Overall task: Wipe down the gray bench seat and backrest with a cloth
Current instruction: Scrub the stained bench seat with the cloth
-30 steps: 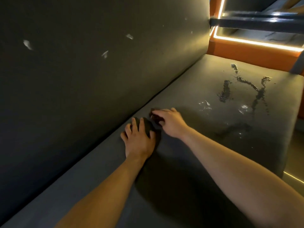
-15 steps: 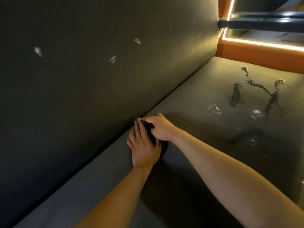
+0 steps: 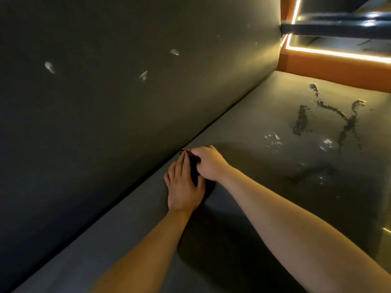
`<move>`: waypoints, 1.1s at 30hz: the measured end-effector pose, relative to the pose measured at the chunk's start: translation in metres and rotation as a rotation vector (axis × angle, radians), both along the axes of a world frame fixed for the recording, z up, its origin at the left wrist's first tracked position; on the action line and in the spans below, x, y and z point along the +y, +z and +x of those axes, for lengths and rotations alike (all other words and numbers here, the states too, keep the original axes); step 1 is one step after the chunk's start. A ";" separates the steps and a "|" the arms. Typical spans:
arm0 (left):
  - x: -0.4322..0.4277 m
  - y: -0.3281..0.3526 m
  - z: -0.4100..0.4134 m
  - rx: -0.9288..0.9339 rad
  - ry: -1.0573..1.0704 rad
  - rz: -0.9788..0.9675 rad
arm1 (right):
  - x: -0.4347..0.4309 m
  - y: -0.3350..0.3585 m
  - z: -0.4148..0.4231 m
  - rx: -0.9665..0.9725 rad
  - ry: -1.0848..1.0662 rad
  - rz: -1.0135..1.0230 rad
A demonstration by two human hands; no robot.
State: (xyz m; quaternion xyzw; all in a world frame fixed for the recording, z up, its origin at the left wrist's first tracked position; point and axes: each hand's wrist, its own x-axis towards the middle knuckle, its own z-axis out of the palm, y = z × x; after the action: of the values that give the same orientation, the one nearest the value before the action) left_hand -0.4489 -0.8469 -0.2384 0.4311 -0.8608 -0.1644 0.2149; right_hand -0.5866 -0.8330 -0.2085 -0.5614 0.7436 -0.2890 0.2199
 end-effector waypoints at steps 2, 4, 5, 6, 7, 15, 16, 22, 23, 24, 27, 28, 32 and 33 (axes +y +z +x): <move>0.003 0.003 0.002 -0.011 -0.104 -0.051 | 0.026 -0.006 0.004 0.103 -0.119 -0.080; 0.011 0.010 -0.001 -0.069 -0.191 -0.125 | 0.051 -0.006 0.005 0.143 -0.212 -0.101; 0.018 0.015 -0.006 -0.097 -0.217 -0.145 | 0.063 -0.004 0.003 0.172 -0.244 -0.088; 0.028 0.019 -0.012 -0.112 -0.233 -0.138 | 0.076 -0.002 0.001 0.203 -0.273 -0.072; 0.041 0.023 -0.019 -0.111 -0.244 -0.106 | 0.088 0.000 -0.003 0.223 -0.297 -0.049; 0.129 0.019 -0.060 -0.129 -0.309 0.068 | 0.187 0.001 -0.044 0.259 -0.520 0.039; 0.134 0.019 -0.061 -0.143 -0.315 0.092 | 0.197 0.002 -0.046 0.257 -0.541 0.047; 0.141 0.017 -0.053 -0.241 -0.348 0.053 | 0.258 -0.001 -0.052 0.383 -0.822 0.105; 0.142 0.017 -0.053 -0.239 -0.356 0.054 | 0.260 -0.001 -0.051 0.382 -0.870 0.110; 0.143 0.017 -0.053 -0.236 -0.362 0.052 | 0.258 0.001 -0.050 0.373 -0.909 0.113; 0.141 0.018 -0.054 -0.242 -0.370 0.074 | 0.238 0.011 -0.045 0.290 -0.895 0.055; 0.140 0.019 -0.055 -0.225 -0.369 0.086 | 0.230 0.011 -0.039 0.264 -0.804 0.014; 0.151 0.026 -0.063 -0.086 -0.286 0.154 | 0.221 -0.006 -0.014 0.190 -0.460 -0.040; 0.159 0.028 -0.066 -0.090 -0.276 0.166 | 0.226 -0.008 -0.016 0.185 -0.478 -0.034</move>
State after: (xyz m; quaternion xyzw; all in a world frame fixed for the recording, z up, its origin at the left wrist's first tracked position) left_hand -0.5150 -0.6881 -0.2108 0.3321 -0.9040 -0.2432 0.1153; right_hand -0.6023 -0.6071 -0.2167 -0.3975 0.8670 -0.2928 0.0670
